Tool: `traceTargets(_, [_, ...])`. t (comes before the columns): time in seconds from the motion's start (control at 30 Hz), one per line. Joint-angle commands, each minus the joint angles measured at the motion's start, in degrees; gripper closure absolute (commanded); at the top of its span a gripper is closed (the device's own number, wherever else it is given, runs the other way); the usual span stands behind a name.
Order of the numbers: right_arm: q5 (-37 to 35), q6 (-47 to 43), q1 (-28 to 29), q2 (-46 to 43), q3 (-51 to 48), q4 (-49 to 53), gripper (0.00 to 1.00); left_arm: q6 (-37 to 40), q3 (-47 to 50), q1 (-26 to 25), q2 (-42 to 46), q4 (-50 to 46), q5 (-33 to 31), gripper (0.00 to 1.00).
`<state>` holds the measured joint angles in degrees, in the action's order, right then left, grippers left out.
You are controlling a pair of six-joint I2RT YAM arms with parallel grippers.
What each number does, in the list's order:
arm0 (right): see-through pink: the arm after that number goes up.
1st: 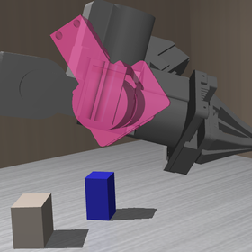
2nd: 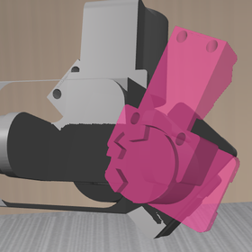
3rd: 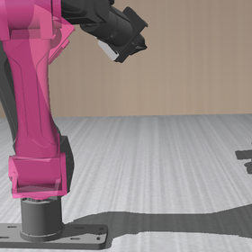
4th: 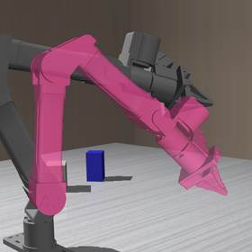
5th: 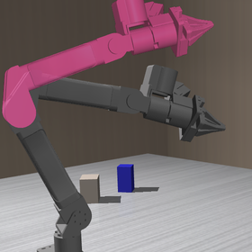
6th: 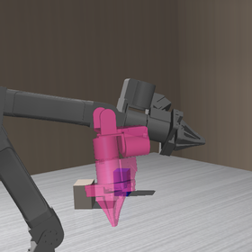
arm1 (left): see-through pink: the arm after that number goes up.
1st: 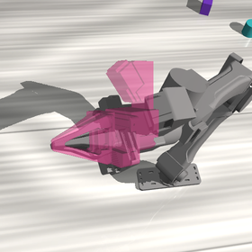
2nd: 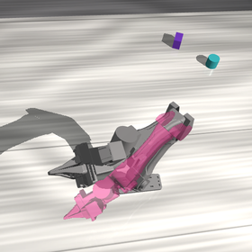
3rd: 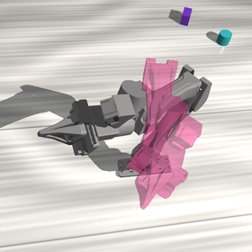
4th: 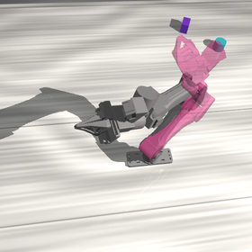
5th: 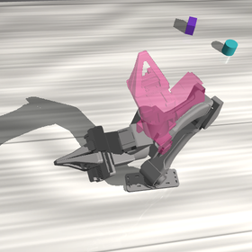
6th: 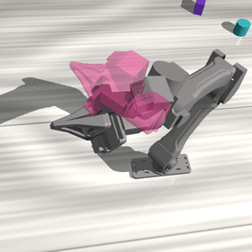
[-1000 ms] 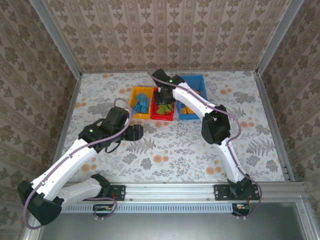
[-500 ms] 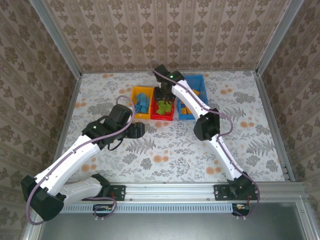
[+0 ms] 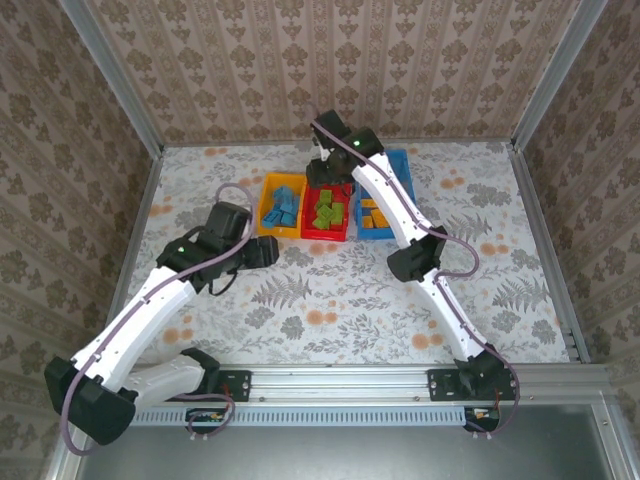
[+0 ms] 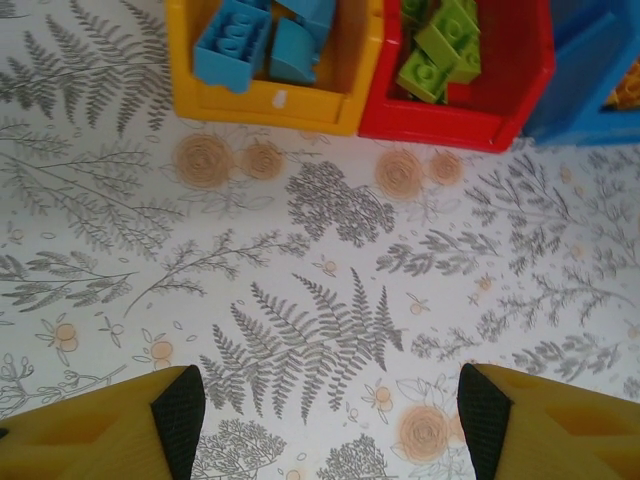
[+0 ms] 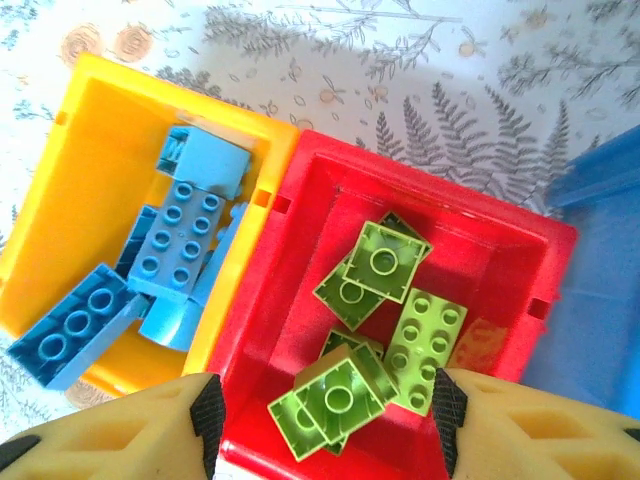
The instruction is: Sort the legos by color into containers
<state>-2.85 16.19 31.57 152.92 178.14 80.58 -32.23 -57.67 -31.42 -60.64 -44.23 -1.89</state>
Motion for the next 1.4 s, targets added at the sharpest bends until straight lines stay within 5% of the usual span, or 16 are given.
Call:
traceTargets(0.0, [0.1,-4.3,-0.6,-2.5,4.2,9.6,0.39,-0.8,-1.5,3.7,-1.1,0.4,2.9,0.29])
traceTargets(0.2, [2.3,-6.1,-4.7,-16.7,-14.5,9.2,0.37,1.2,-2.6,8.5,-2.7,1.3,3.8,0.29])
traceTargets(0.47, [4.2,-5.5,-8.3,-46.9,-57.1,2.9,0.33,1.8,-1.5,11.2,-3.0,2.4,3.2,0.28])
traceTargets(0.57, [1.3,-2.2,-8.3,-60.5,-77.3,-8.2,0.27,1.6,0.4,12.7,-1.6,2.3,2.0,0.2])
traceTargets(0.63, [-0.6,0.6,-9.5,-68.6,-88.0,-15.6,0.01,1.3,1.8,14.0,-0.3,2.1,0.9,0.0])
traceTargets(0.8, [-9.6,3.2,-12.1,-87.8,-110.6,-33.0,0.0,3.0,6.1,18.3,4.2,4.6,0.0,0.0])
traceTargets(0.87, [-21.2,5.0,-12.2,-94.2,-119.4,-40.6,0.0,4.0,7.8,19.1,6.2,6.1,-2.7,0.0])
traceTargets(0.93, [-32.8,7.0,-13.1,-97.0,-126.2,-46.5,0.0,4.8,8.9,19.1,7.1,7.6,-8.0,0.0])
traceTargets(1.07, [-35.9,1.6,-19.7,-98.6,-138.5,-62.8,0.0,0.1,12.2,18.7,6.2,9.8,-31.7,0.0])
traceTargets(1.23, [-27.7,-7.7,-25.9,-95.4,-149.5,-82.0,0.0,20.2,23.4,20.0,3.9,35.2,-31.9,0.0])
traceTargets(1.37, [-23.9,-11.9,-26.2,-93.5,-158.6,-99.6,0.0,32.0,28.0,21.3,-3.0,48.6,-24.1,0.0])
